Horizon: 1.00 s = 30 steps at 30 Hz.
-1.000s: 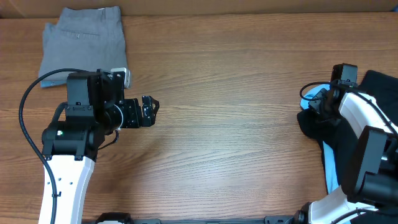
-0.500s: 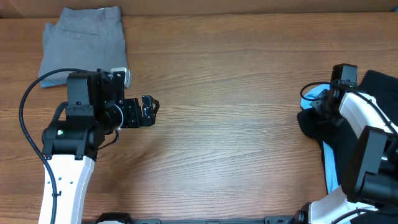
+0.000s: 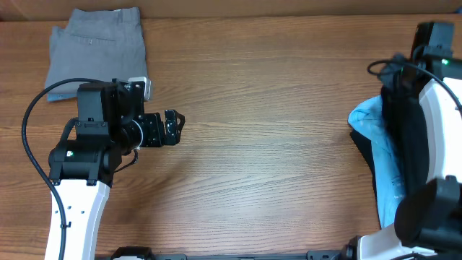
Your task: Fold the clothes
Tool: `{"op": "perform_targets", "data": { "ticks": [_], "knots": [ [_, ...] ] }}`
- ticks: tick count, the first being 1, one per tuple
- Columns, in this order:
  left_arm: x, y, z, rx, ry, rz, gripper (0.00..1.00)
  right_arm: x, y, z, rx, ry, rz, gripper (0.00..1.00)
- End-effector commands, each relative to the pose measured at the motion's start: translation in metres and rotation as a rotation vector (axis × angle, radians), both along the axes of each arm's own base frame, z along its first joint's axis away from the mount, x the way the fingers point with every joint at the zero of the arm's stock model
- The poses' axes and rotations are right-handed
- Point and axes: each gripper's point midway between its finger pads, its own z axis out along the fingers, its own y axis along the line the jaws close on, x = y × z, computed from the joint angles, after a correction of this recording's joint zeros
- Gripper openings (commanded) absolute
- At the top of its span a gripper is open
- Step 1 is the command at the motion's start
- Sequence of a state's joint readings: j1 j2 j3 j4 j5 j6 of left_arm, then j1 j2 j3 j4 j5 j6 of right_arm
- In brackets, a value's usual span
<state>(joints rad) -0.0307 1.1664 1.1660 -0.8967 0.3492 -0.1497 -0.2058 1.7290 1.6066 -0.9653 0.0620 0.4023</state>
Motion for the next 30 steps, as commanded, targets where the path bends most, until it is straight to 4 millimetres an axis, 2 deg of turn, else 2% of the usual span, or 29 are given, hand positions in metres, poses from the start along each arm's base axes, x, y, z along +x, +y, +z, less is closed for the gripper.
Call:
{"op": "perform_targets", "data": {
  "ticks": [1, 2, 4, 8, 9, 10, 12, 13, 14, 18, 21, 25, 30],
  "knots": [
    [0.005, -0.002, 0.011, -0.001, -0.038, -0.023, 1.0, 0.018, 0.092, 0.068, 0.111, -0.176, 0.278, 0.04],
    [0.006, -0.002, 0.012, -0.001, -0.042, -0.024, 1.0, 0.017, 0.122, 0.072, 0.139, -0.184, 0.351, 0.04],
    [0.007, -0.002, 0.015, -0.001, -0.05, -0.024, 1.0, 0.013, 0.165, 0.073, 0.169, -0.18, 0.454, 0.04],
    [0.011, 0.001, 0.03, 0.011, -0.091, -0.014, 1.0, -0.015, 0.258, 0.07, 0.181, -0.146, 0.684, 0.06],
    [0.013, 0.002, 0.035, 0.016, -0.105, -0.009, 1.0, -0.025, 0.278, 0.07, 0.178, -0.141, 0.744, 0.1],
    [0.014, 0.003, 0.041, 0.022, -0.119, -0.004, 1.0, -0.033, 0.296, 0.069, 0.172, -0.137, 0.79, 0.23],
    [0.016, 0.005, 0.052, 0.034, -0.151, -0.005, 1.0, -0.046, 0.321, 0.068, 0.135, -0.134, 0.84, 0.33],
    [0.017, 0.005, 0.058, 0.04, -0.168, -0.01, 1.0, -0.048, 0.324, 0.068, 0.115, -0.135, 0.833, 0.44],
    [0.018, 0.005, 0.063, 0.045, -0.183, -0.015, 1.0, -0.048, 0.324, 0.067, 0.093, -0.136, 0.812, 0.5],
    [0.02, 0.004, 0.072, 0.049, -0.21, -0.028, 1.0, -0.041, 0.302, 0.074, 0.062, -0.149, 0.723, 0.54],
    [0.018, -0.004, 0.068, 0.029, -0.19, -0.057, 1.0, -0.035, 0.275, 0.095, 0.062, -0.195, 0.663, 0.54],
    [0.023, -0.032, 0.047, 0.038, -0.136, -0.156, 1.0, -0.034, 0.239, 0.136, 0.06, -0.3, 0.582, 0.55],
    [0.035, -0.091, 0.001, 0.056, -0.043, -0.337, 1.0, -0.049, 0.197, 0.183, 0.05, -0.42, 0.492, 0.62]
  ]
}}
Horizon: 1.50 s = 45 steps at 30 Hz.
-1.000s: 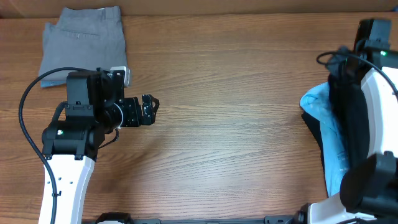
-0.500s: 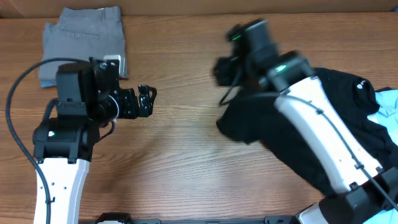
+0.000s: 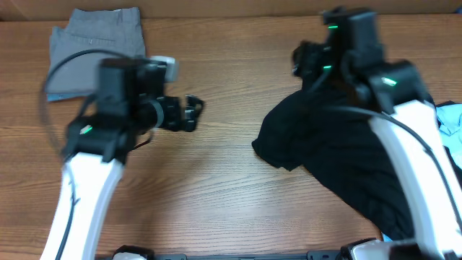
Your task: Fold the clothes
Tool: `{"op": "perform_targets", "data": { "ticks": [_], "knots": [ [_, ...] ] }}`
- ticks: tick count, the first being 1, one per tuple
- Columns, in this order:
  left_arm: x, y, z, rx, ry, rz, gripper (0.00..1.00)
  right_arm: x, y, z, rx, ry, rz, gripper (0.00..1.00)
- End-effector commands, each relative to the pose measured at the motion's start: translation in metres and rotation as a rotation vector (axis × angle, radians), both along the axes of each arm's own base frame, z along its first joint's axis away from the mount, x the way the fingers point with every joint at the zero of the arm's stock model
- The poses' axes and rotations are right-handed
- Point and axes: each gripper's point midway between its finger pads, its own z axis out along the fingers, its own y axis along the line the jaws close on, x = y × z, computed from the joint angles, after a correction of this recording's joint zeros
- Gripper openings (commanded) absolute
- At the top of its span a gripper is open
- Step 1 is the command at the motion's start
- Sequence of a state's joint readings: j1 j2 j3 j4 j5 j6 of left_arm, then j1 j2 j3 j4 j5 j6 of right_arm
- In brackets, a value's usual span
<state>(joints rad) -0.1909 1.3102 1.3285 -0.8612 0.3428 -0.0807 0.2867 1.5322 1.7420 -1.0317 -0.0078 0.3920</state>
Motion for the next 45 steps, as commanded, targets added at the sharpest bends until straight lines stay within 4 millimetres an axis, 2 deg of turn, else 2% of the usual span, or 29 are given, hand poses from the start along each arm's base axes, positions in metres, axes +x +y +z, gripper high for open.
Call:
{"op": "perform_targets", "data": {
  "ticks": [1, 5, 9, 13, 16, 22, 27, 31, 32, 38, 39, 41, 45],
  "knots": [
    [0.009, -0.049, -0.038, 0.038, 0.061, -0.168, 1.0, -0.023, -0.029, 0.066, 0.051, -0.16, -0.074, 0.63],
    [0.016, -0.094, -0.088, 0.046, 0.149, -0.274, 1.0, -0.044, -0.051, 0.083, 0.081, -0.185, -0.139, 0.64],
    [0.015, -0.131, -0.13, 0.02, 0.219, -0.364, 0.97, -0.058, -0.063, 0.09, 0.08, -0.194, -0.167, 0.66],
    [0.012, -0.152, -0.174, 0.042, 0.282, -0.406, 0.86, -0.064, -0.067, 0.09, 0.076, -0.187, -0.176, 0.66],
    [0.006, -0.167, -0.196, 0.032, 0.317, -0.438, 0.75, -0.064, -0.067, 0.088, 0.075, -0.178, -0.176, 0.66],
    [0.004, -0.185, -0.218, 0.043, 0.313, -0.471, 0.64, -0.065, -0.067, 0.087, 0.074, -0.176, -0.176, 0.66],
    [0.004, -0.184, -0.231, 0.083, 0.322, -0.46, 0.53, -0.066, -0.068, 0.085, 0.072, -0.167, -0.176, 0.66],
    [0.005, -0.182, -0.235, 0.096, 0.322, -0.453, 0.45, -0.067, -0.068, 0.084, 0.07, -0.159, -0.176, 0.66],
    [0.008, -0.179, -0.236, 0.115, 0.313, -0.44, 0.45, -0.067, -0.068, 0.084, 0.069, -0.159, -0.177, 0.65],
    [0.011, -0.175, -0.238, 0.143, 0.304, -0.421, 0.63, -0.068, -0.068, 0.083, 0.068, -0.154, -0.176, 0.66],
    [0.012, -0.174, -0.238, 0.145, 0.302, -0.42, 0.64, -0.068, -0.068, 0.083, 0.069, -0.155, -0.176, 0.66],
    [0.013, -0.175, -0.238, 0.146, 0.298, -0.419, 0.62, -0.068, -0.068, 0.083, 0.069, -0.155, -0.176, 0.65],
    [0.017, -0.176, -0.237, 0.146, 0.28, -0.415, 0.52, -0.068, -0.068, 0.082, 0.068, -0.152, -0.176, 0.66]
  ]
}}
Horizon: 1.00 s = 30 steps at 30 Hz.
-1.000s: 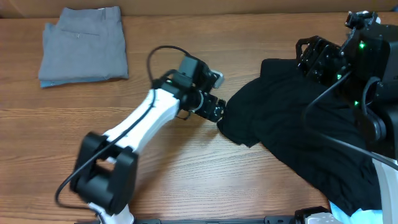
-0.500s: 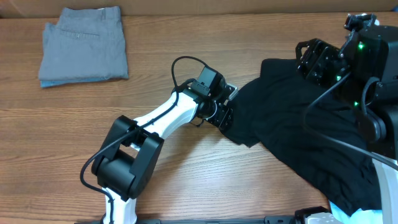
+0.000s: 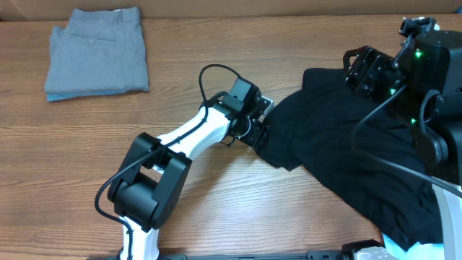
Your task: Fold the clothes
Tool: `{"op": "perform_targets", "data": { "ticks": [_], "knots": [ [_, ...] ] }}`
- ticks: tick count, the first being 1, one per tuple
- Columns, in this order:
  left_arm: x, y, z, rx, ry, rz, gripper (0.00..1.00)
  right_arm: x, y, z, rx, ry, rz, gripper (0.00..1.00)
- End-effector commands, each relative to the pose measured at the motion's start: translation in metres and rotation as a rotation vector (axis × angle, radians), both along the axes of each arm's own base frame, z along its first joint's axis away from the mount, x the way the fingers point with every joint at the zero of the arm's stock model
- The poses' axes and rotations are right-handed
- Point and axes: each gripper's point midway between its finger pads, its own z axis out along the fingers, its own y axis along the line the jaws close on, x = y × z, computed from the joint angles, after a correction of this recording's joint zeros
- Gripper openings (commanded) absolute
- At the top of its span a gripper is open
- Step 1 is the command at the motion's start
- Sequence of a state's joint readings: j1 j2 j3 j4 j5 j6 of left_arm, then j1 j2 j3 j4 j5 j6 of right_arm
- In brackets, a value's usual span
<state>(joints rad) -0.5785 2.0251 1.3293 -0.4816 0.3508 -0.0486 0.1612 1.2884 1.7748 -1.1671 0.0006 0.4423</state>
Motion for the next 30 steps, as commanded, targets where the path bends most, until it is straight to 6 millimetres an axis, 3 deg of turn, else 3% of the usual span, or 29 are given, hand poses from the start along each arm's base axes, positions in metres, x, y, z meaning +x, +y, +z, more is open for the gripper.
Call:
{"op": "perform_targets", "data": {
  "ticks": [1, 4, 9, 14, 16, 18, 20, 22, 26, 30],
  "knots": [
    [0.006, -0.003, -0.003, 0.009, -0.022, -0.004, 0.51, -0.002, -0.003, 0.008, 0.003, -0.023, -0.013, 0.66],
    [0.006, -0.003, -0.003, 0.008, -0.022, -0.004, 0.47, -0.003, -0.003, 0.008, 0.003, -0.021, -0.013, 0.66],
    [0.002, -0.005, -0.005, -0.003, 0.003, -0.004, 0.51, -0.004, -0.004, 0.006, 0.001, -0.011, -0.013, 0.65],
    [-0.005, -0.005, -0.023, -0.001, 0.066, 0.008, 0.5, -0.005, -0.004, 0.004, -0.001, -0.003, -0.013, 0.65],
    [-0.009, -0.007, -0.028, -0.012, 0.095, 0.002, 0.4, -0.006, -0.004, 0.004, -0.001, 0.001, -0.013, 0.66],
    [-0.011, -0.008, -0.029, -0.015, 0.103, 0.001, 0.18, -0.006, -0.004, 0.003, -0.002, 0.004, -0.013, 0.66],
    [-0.009, -0.008, -0.027, -0.018, 0.102, 0.007, 0.06, -0.007, -0.005, 0.002, -0.005, 0.006, -0.016, 0.66],
    [-0.007, -0.004, -0.022, -0.009, 0.113, 0.017, 0.04, -0.007, -0.005, 0.002, -0.007, 0.008, -0.018, 0.66],
    [0.016, 0.04, 0.011, 0.144, 0.085, 0.123, 0.04, -0.008, -0.01, 0.0, -0.021, 0.015, -0.037, 0.66],
    [0.046, 0.119, 0.063, 0.376, -0.022, 0.294, 0.04, -0.008, -0.011, -0.001, -0.027, 0.019, -0.044, 0.66]
  ]
}}
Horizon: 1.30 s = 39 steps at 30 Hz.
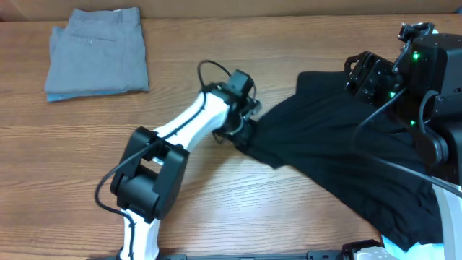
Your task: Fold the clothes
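Observation:
A black garment (339, 155) lies crumpled across the right half of the table, reaching from mid-table to the lower right. My left gripper (245, 128) is at its left edge and looks shut on the cloth there. Near the garment's upper right corner hovers my right gripper (359, 71), its fingers spread with nothing between them. A folded grey pair of shorts (97, 50) lies flat at the far left corner.
The wooden table (216, 209) stretches bare in front of the left arm. A bit of light blue cloth (422, 249) shows at the lower right under the right arm's base. A black cable (209, 68) loops above the left wrist.
My left gripper has shifted slightly left and up, drawing the garment's left edge with it. The right gripper stays near the upper right corner, hardly moved.
At first my left gripper hovered near the grey shorts and the right arm was over a blue and black pile at the right edge. Then the right arm held the black garment at mid-table. It then stood open; my left gripper reached the garment's left edge and now holds it.

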Tool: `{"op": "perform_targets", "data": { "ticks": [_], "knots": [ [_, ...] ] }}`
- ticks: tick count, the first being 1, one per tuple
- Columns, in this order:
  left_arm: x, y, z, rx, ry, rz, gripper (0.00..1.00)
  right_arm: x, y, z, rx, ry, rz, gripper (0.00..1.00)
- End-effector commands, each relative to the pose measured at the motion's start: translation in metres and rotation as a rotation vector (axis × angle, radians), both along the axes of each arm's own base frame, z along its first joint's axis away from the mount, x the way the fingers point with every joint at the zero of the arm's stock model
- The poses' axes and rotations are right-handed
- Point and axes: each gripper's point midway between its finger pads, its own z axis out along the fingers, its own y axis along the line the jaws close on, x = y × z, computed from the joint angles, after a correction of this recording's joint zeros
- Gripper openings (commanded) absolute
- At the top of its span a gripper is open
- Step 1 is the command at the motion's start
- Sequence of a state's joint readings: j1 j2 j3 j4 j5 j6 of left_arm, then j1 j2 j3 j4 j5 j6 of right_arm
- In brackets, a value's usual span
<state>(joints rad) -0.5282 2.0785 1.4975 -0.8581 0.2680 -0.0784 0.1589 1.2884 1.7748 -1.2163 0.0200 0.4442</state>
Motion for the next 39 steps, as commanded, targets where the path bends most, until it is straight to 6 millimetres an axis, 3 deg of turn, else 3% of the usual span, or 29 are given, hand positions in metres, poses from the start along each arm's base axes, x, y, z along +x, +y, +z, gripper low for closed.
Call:
{"op": "perform_targets", "data": {
  "ticks": [1, 4, 7, 11, 14, 17, 20, 24, 28, 34, 39],
  "knots": [
    [0.061, 0.088, 0.077, 0.232, -0.243, 0.189, 0.04, -0.002, -0.006, 0.009, -0.01, -0.029, -0.025, 0.66],
    [0.069, 0.132, 0.119, 0.248, -0.283, 0.305, 0.04, -0.001, -0.008, 0.009, -0.015, -0.03, -0.032, 0.66],
    [0.058, 0.178, 0.149, 0.261, -0.27, 0.415, 0.04, -0.001, -0.008, 0.009, -0.016, -0.029, -0.033, 0.66],
    [0.023, 0.225, 0.163, 0.304, -0.169, 0.534, 0.04, -0.001, -0.008, 0.009, -0.017, -0.03, -0.034, 0.66],
    [-0.002, 0.245, 0.162, 0.343, -0.072, 0.567, 0.05, 0.0, -0.009, 0.01, -0.019, -0.037, -0.038, 0.67],
    [-0.017, 0.254, 0.161, 0.376, -0.014, 0.577, 0.13, 0.001, -0.01, 0.012, -0.023, -0.047, -0.045, 0.68],
    [-0.021, 0.262, 0.162, 0.421, -0.012, 0.574, 0.41, 0.002, -0.01, 0.014, -0.021, -0.054, -0.045, 0.7],
    [-0.004, 0.255, 0.162, 0.372, -0.073, 0.554, 0.47, 0.003, -0.01, 0.015, -0.02, -0.059, -0.046, 0.73],
    [0.027, 0.241, 0.166, 0.261, -0.177, 0.558, 0.58, 0.003, -0.01, 0.015, -0.02, -0.06, -0.046, 0.73],
    [0.073, 0.166, 0.172, -0.108, -0.307, 0.318, 0.38, 0.003, -0.01, 0.015, -0.018, -0.06, -0.046, 0.73],
    [0.096, 0.129, 0.128, -0.138, -0.278, 0.244, 0.31, 0.003, -0.009, 0.015, -0.015, -0.059, -0.047, 0.73]
  ]
}}
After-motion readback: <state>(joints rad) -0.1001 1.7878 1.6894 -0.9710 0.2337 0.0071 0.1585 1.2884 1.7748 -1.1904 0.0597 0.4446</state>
